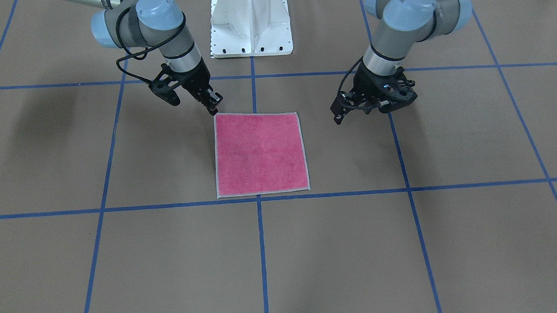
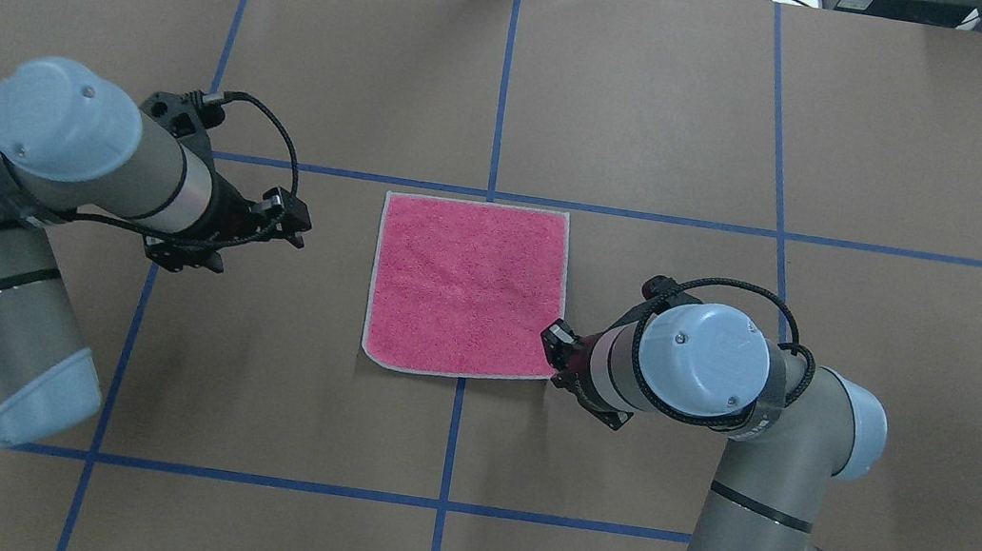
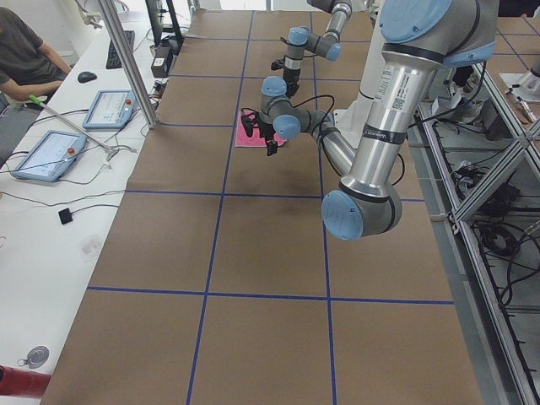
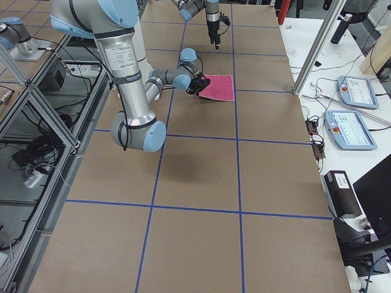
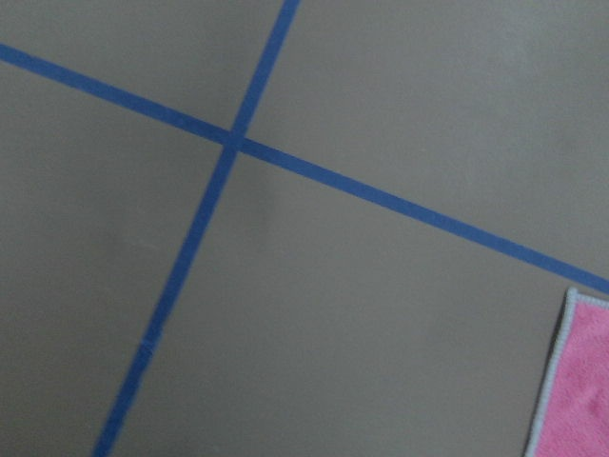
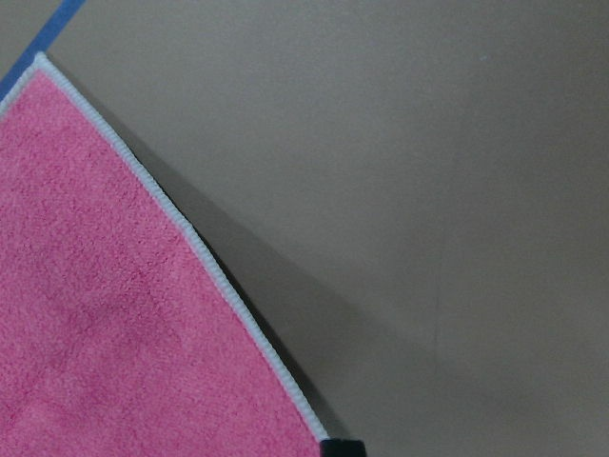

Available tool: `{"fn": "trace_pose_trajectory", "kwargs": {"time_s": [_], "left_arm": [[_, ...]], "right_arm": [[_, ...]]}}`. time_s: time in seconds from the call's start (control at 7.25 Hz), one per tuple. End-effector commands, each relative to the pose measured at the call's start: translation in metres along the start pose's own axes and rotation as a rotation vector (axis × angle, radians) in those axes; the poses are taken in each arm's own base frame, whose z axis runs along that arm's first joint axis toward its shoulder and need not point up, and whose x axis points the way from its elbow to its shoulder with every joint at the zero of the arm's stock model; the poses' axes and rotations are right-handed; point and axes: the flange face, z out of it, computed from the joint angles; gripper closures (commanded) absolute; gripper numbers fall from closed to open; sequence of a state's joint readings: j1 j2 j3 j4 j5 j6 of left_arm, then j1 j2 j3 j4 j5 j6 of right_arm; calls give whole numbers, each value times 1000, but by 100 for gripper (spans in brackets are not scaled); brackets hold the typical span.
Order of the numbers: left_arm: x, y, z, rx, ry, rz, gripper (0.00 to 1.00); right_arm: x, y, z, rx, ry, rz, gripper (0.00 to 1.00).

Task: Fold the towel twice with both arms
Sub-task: 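Bring the left gripper to the other near towel corner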

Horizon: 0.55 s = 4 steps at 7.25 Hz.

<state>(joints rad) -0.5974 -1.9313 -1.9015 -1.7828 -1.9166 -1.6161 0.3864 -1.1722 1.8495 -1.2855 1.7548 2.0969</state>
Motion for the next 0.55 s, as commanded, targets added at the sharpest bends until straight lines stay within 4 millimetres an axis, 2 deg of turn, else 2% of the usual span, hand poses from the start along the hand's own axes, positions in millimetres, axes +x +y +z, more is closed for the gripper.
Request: {"fn": "trace_pose_trajectory", "kwargs": {"time_s": [0.0, 0.14, 0.41], "left_arm": [[22, 59, 23, -42, 0, -81, 5], [35, 70, 30, -60, 0, -123, 7], [66, 76, 58, -69, -21, -164, 14]], "right_arm": [[8, 8, -4, -10, 10, 13, 100], [9, 13, -9, -14, 14, 9, 100], [10, 13, -10, -6, 25, 9, 100]]}}
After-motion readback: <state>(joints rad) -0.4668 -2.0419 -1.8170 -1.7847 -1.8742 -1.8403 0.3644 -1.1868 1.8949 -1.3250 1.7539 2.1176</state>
